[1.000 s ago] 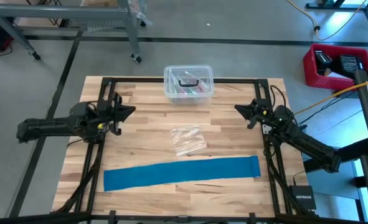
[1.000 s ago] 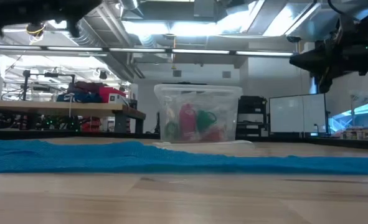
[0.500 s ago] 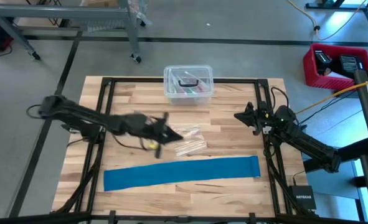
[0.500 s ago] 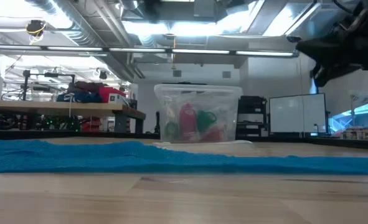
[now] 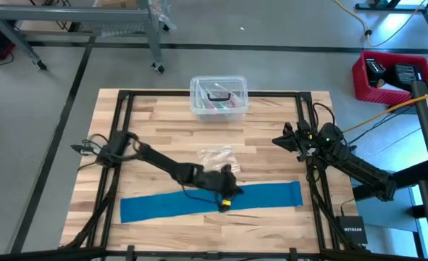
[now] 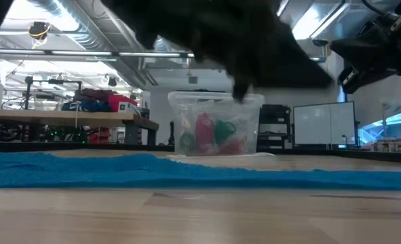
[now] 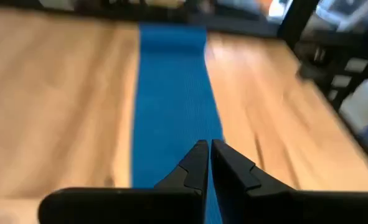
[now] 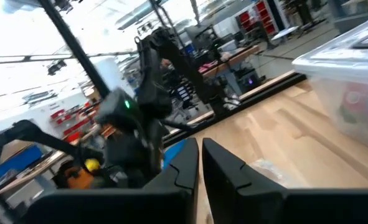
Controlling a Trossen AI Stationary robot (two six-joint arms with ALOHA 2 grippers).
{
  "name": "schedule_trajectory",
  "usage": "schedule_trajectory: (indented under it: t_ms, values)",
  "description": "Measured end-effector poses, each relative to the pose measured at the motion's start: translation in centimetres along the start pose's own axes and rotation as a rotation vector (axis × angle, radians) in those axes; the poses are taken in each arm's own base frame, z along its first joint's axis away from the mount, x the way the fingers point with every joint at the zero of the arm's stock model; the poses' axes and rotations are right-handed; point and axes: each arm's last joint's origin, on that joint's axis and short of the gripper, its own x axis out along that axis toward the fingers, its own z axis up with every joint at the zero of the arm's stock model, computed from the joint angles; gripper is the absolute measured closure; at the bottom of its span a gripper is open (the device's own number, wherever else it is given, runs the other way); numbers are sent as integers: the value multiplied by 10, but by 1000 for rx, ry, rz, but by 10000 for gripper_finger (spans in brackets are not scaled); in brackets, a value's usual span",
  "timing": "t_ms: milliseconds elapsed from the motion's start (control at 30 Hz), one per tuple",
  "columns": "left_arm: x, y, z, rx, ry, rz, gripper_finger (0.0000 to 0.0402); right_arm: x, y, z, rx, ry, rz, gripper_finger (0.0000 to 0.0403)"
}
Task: Roll bandage
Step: Roll the blue bandage
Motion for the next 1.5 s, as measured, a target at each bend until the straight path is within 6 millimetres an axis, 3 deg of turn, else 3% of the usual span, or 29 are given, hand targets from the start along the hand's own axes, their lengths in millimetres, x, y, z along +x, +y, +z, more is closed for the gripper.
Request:
schedule_trajectory:
  t_ms: [200,433,667,967,1067,1200,1500]
  values:
    - [21,-2,-16,-31,132,27,389,0,0,0,-19,11,14,377]
    - [15,5,-34,-57,326,126,389,0,0,-1,-54,19,18,377]
    - [13,-4,-41,-70,376,137,389,0,-1,-3,-58,32,3,377]
    - [-27,-11,-33,-64,609,201,389,0,-2,-3,-55,26,-24,377]
    - [-34,-12,-26,-58,601,216,389,0,-3,-3,-54,11,-51,377]
    - [-40,-7,4,-19,459,184,389,0,-2,2,-62,-31,-91,379]
    - [-64,21,52,122,313,209,389,-2,31,46,-125,-44,-69,394]
